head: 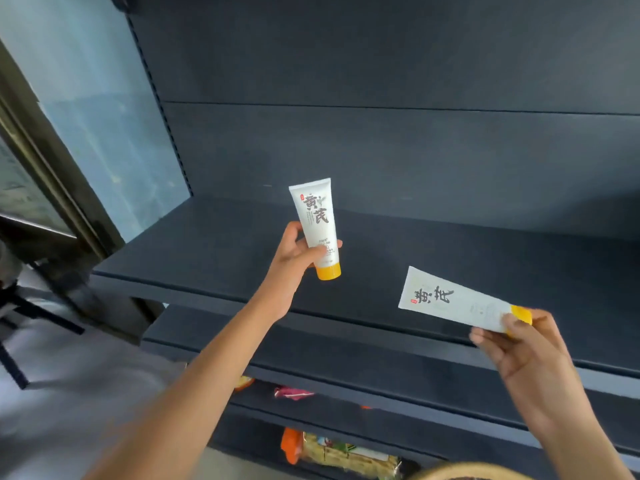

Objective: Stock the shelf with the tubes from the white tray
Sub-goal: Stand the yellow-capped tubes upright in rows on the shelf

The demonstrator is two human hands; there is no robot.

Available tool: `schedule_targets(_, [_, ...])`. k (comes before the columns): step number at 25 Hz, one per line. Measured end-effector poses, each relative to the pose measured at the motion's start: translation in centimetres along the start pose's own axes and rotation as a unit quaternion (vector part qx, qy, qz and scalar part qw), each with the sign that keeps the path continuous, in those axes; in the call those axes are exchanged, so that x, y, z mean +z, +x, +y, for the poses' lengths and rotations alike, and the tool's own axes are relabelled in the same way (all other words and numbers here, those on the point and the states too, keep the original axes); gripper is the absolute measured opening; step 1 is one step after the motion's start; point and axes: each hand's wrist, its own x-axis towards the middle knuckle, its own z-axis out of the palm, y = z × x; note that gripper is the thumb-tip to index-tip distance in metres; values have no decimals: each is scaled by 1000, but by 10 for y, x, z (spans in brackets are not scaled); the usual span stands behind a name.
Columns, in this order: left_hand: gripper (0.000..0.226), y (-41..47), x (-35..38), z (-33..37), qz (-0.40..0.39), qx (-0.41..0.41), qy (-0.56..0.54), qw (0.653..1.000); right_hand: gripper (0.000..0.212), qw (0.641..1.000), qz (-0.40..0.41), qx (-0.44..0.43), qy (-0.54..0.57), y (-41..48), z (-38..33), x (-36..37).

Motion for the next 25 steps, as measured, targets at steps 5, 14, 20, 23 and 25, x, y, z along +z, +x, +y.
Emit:
schedule_targets(5, [44,95,-52,-4,-42,-17,67,997,13,990,58,58,117,32,31,66])
schedule_targets(14, [55,219,-104,-41,-98,-42,151,983,51,966,93,83,225,63,77,147])
schedule_targets(20, [61,242,-121,-64,-109,-44,167,979,28,974,71,73,200,75,98,174])
schedule_targets(23, [60,250,-123,-69,-107,-39,167,979,29,974,73,85,194,85,100,189])
schedule_targets(25, [59,254,-123,-70,-107,-41,167,979,33,972,61,96,206,94,102,198])
